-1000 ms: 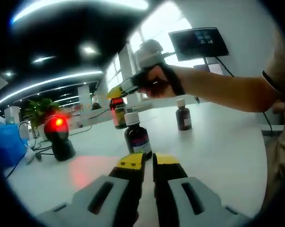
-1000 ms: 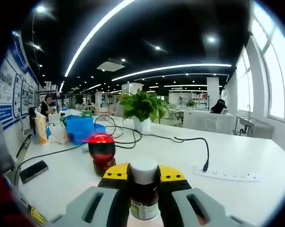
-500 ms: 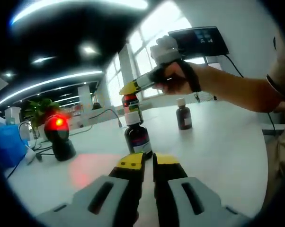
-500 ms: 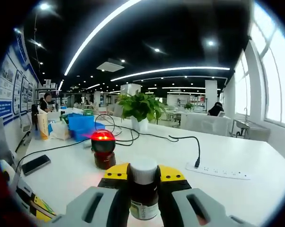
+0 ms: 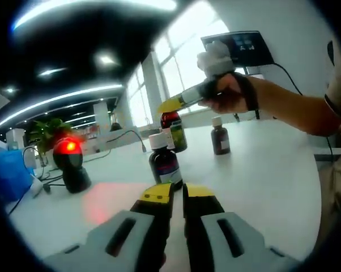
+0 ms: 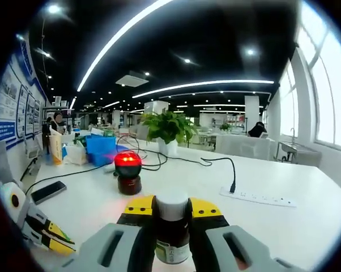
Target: Rotate the medicine bottle to make it face forward pick up the medicine bottle inspect the drug traceability code place the medicine on the table
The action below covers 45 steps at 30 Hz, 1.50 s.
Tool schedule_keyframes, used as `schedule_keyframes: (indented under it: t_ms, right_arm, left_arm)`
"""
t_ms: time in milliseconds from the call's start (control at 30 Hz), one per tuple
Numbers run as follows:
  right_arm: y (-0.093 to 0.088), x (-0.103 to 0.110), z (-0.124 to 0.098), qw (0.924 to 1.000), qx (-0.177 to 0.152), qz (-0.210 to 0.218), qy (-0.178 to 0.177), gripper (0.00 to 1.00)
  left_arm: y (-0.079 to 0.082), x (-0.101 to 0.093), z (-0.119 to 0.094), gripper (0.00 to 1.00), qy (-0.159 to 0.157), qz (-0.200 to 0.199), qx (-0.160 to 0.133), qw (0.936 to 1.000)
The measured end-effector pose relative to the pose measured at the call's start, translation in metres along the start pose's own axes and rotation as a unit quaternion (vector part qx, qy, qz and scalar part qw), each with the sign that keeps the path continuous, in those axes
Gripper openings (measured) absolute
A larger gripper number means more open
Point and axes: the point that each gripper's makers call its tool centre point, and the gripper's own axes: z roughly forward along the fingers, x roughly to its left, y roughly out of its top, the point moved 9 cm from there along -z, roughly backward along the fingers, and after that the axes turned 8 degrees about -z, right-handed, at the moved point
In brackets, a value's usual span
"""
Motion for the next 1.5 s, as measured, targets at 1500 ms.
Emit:
schedule_keyframes:
  t_ms: [1500]
  right_arm:
    - [-0.047, 0.014, -0.044, 0.9994, 0.006, 0.032, -0.009, 0.17]
  left_arm:
    - [0.001, -0.002, 0.001, 0.00, 0.000, 0.006, 0.006, 1.0000]
